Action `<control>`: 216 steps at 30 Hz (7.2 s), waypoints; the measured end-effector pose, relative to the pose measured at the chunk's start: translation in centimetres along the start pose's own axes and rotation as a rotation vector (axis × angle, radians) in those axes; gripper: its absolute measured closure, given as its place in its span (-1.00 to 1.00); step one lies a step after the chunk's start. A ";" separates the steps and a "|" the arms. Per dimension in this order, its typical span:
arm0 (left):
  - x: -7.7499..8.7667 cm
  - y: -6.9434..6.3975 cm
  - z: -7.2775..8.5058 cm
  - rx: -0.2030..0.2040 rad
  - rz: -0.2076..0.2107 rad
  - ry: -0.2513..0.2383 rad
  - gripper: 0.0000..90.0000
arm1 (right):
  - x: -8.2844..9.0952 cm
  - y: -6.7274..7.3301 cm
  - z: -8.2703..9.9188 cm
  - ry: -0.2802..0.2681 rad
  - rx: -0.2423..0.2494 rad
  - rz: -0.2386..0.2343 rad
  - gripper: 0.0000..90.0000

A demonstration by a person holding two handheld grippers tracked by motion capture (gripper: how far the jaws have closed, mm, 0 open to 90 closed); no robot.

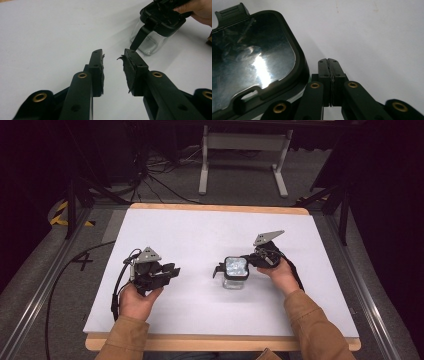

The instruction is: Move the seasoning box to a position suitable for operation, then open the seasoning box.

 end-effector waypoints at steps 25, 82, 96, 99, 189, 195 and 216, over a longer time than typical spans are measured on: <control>-3.0 -1.5 -2.3 -0.066 0.066 0.023 0.55 | 2.3 3.6 1.7 0.084 -0.028 -0.079 1.00; -6.0 -4.9 -8.6 -0.197 0.332 0.153 0.42 | 9.0 5.6 3.3 0.063 -0.114 0.044 0.99; -12.1 -6.6 -9.6 -0.262 0.362 0.322 0.85 | 9.9 5.8 4.1 0.044 -0.140 0.052 0.99; -12.9 -6.6 -9.6 -0.252 0.360 0.338 0.86 | 10.0 5.8 4.1 0.044 -0.141 0.052 0.99; -2.6 -8.0 -6.1 -0.252 0.278 0.190 0.92 | 7.4 10.5 -0.8 -0.094 0.025 -0.057 1.00; -2.6 -9.2 -4.0 -0.269 0.306 0.185 0.98 | 7.6 10.3 -1.5 -0.139 0.034 -0.030 1.00; -7.4 -11.2 -0.8 -0.208 0.271 0.121 0.99 | 7.6 8.3 -3.1 -0.220 0.012 -0.011 1.00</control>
Point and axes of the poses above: each handheld gripper's, and its own axes: x roughly backward along the jaws, z roughly out of its underside, y roughly to its left, the point moved 2 cm from there along -x, roughly forward along the jaws, and after that the axes turned 8 degrees about x, right-handed, at the moved point
